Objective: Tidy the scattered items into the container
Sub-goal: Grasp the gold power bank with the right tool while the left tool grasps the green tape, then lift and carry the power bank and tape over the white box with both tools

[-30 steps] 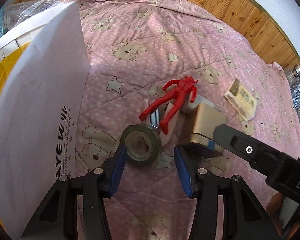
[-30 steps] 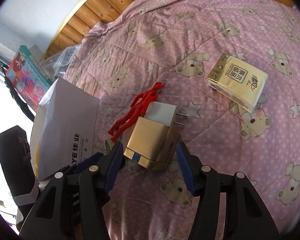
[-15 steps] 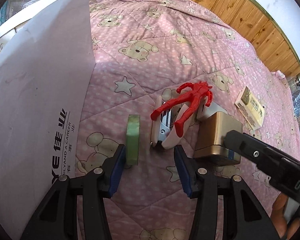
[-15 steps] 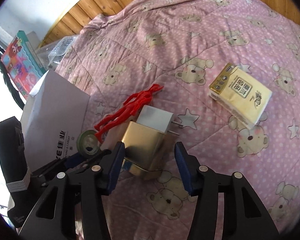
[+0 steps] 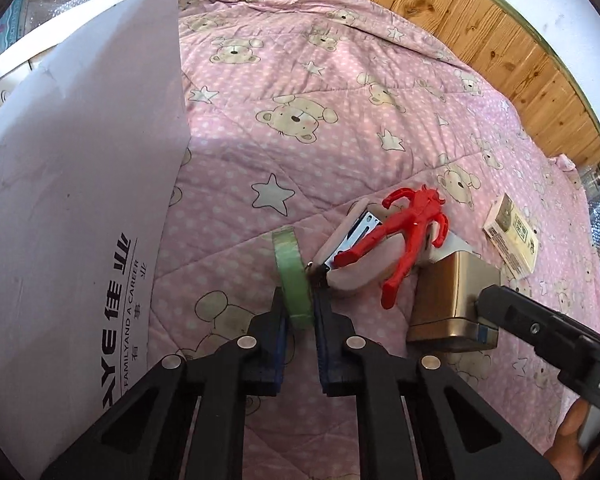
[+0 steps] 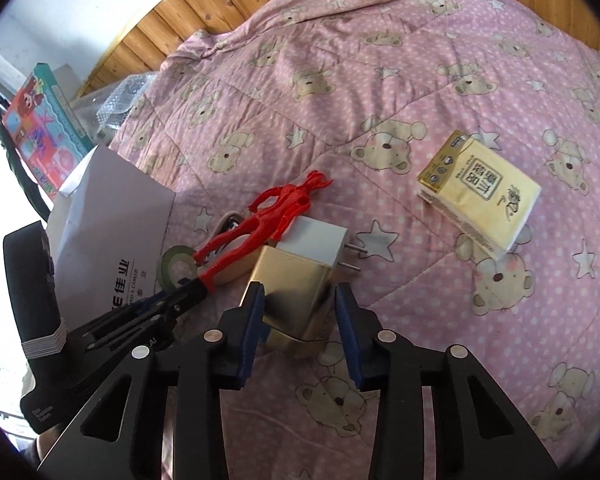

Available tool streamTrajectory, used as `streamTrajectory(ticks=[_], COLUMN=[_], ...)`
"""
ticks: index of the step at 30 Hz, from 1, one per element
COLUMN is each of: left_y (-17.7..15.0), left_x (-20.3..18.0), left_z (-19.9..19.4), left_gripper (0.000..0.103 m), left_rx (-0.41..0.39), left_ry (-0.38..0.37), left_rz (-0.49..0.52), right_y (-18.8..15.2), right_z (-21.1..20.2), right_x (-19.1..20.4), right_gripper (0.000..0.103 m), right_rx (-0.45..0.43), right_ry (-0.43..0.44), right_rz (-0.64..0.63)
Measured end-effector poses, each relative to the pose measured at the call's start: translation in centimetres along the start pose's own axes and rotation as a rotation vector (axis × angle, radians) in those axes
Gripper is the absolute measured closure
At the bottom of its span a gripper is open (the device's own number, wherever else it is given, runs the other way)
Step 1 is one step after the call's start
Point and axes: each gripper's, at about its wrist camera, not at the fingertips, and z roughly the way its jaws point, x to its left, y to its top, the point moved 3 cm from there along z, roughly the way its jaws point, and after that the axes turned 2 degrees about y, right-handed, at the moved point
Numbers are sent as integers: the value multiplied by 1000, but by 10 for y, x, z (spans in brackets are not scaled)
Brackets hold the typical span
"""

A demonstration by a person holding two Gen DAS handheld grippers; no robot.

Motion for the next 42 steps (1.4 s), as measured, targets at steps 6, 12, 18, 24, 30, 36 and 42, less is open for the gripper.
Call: streamTrajectory(ticks=[6, 12, 18, 24, 30, 36, 42], left_y=[3, 13, 20, 22, 10, -18, -33], left_x=[1, 4, 8, 5, -14, -22, -30], left_z=[3, 9, 14, 14, 1, -9, -21], left_gripper=[77, 67, 57, 90, 93, 93, 93], left_rx=[-12, -29, -30, -37, -48, 13, 36], left_ry=[25, 42, 67, 30, -15, -12, -2], left_rz=[-17, -55, -71, -62, 51, 113, 135], right_y=[1, 2, -1, -8, -27, -37, -38], right_z=[6, 13, 41, 23, -4, -13, -19], right_x=[-3, -5, 5, -3, -37, -41, -22], right_gripper=[48, 45, 32, 49, 49, 49, 49], right_rx=[5, 21, 53, 43, 31, 36, 20], right_ry=[4, 32, 60, 42, -16, 9, 26], right_rz=[50, 123, 136, 103, 114, 120, 74])
